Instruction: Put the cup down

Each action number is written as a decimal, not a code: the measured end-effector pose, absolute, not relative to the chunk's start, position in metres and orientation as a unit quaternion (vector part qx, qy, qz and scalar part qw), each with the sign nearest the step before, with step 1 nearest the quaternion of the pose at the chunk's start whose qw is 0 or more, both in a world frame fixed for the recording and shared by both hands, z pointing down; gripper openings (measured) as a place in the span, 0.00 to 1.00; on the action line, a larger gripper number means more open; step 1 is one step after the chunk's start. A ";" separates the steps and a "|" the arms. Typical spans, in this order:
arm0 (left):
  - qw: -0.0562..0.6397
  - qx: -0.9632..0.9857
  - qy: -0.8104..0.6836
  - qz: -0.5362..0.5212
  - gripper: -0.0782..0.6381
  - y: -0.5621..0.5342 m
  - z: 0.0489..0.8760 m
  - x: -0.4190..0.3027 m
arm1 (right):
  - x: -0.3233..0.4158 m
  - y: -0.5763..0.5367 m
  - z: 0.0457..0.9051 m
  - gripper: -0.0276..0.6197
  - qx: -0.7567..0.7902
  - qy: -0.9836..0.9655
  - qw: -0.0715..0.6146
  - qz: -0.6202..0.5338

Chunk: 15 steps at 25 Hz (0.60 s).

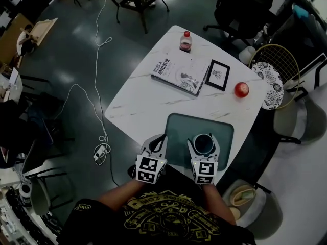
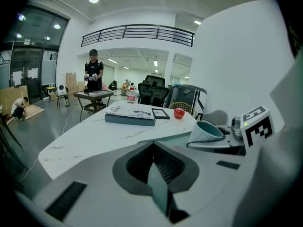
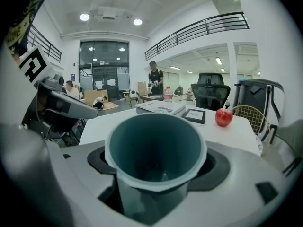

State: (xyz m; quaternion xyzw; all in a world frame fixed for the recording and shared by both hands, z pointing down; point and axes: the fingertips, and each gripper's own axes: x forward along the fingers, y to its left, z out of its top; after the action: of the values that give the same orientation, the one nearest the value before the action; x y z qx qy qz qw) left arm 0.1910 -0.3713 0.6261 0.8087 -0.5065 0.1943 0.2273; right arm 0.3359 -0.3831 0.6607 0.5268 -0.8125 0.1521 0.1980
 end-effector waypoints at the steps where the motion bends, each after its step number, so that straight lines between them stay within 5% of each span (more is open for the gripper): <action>1: 0.228 0.809 -0.507 0.194 0.12 -0.372 0.627 0.191 | 0.337 -0.383 0.662 0.64 0.528 -0.812 0.198 0.153; 15: 0.230 0.818 -0.491 0.192 0.12 -0.370 0.627 0.199 | 0.337 -0.382 0.659 0.67 0.529 -0.809 0.211 0.147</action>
State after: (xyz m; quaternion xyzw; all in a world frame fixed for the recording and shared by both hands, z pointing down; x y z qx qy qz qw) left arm 0.1991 -0.3696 0.6266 0.8182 -0.4908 0.1919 0.2300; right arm 0.3369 -0.3822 0.6591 0.5290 -0.8087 0.1468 0.2112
